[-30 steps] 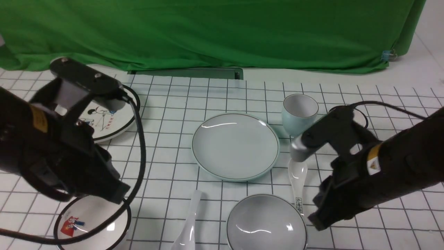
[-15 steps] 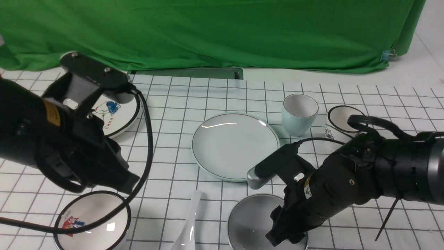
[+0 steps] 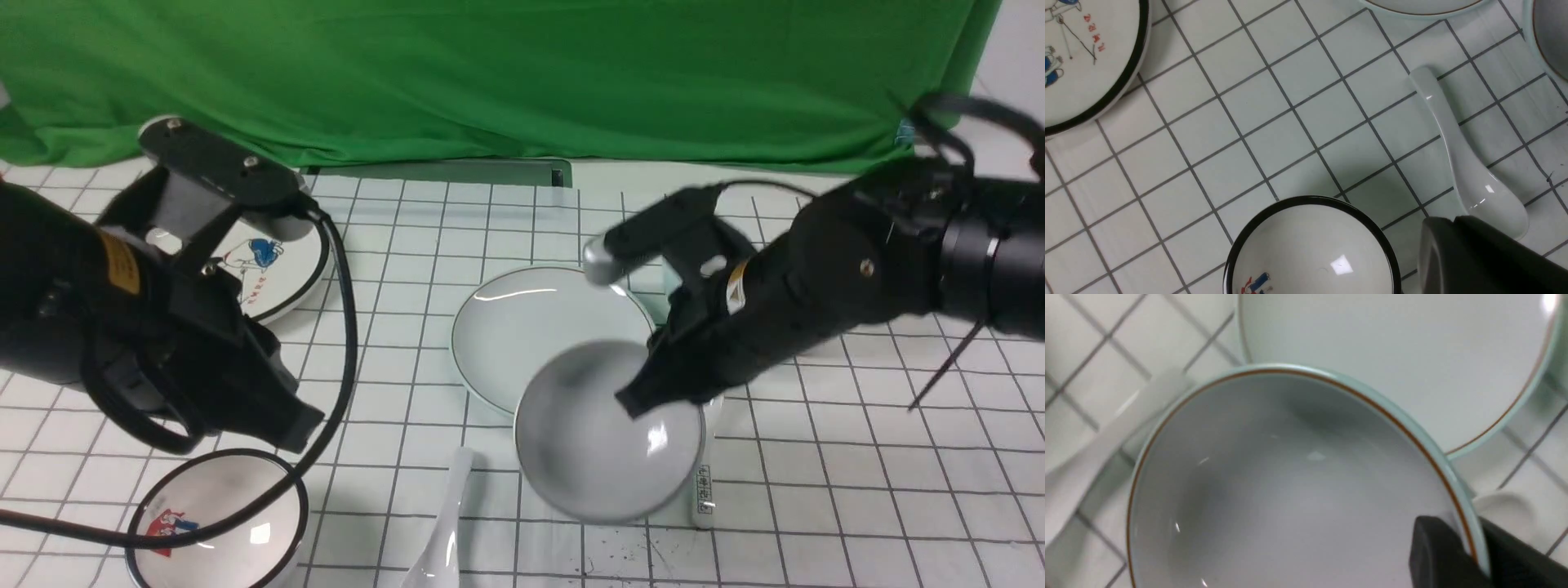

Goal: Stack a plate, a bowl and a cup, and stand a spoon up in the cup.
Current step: Use the right arm to grab a blue rice bowl, then use the right arm to put the blue rice bowl into the blue large plate in the middle, then use the right arm to grab a blue teacup

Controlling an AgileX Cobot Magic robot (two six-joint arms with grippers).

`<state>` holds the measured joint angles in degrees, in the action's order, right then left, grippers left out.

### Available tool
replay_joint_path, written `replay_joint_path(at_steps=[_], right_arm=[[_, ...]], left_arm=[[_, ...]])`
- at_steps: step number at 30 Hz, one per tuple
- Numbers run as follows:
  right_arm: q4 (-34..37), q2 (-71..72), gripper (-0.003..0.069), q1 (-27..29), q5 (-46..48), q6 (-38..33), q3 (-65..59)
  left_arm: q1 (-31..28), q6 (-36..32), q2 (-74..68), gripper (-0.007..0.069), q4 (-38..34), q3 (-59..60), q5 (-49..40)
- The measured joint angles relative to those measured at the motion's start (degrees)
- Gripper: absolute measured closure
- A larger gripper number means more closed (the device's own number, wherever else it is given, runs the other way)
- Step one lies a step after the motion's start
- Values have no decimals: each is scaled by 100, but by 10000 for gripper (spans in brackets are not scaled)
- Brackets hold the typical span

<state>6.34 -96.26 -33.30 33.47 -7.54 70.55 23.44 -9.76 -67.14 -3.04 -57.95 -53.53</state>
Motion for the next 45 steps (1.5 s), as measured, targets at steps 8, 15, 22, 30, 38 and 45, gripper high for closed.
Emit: replay_joint_path(at_steps=[8, 15, 22, 30, 38, 45], right_arm=[[251, -1015, 580, 629, -225, 175, 1380], [777, -2137, 580, 655, -197, 330, 2249], [806, -2453, 580, 655, 47, 343, 2455], [839, -2426, 439, 655, 494, 220, 2559], [282, -2147, 139, 679, 1703, -282, 3632], [-1136, -2019, 108, 1053, 2091, 73, 4203]], left_arm=[[0, 0, 0, 653, 5, 0, 224], [0, 0, 0, 653, 14, 0, 224], [0, 0, 0, 653, 21, 0, 237], [0, 0, 0, 653, 33, 0, 463], [0, -2, 0, 653, 45, -6, 462], [0, -2, 0, 653, 45, -6, 445]])
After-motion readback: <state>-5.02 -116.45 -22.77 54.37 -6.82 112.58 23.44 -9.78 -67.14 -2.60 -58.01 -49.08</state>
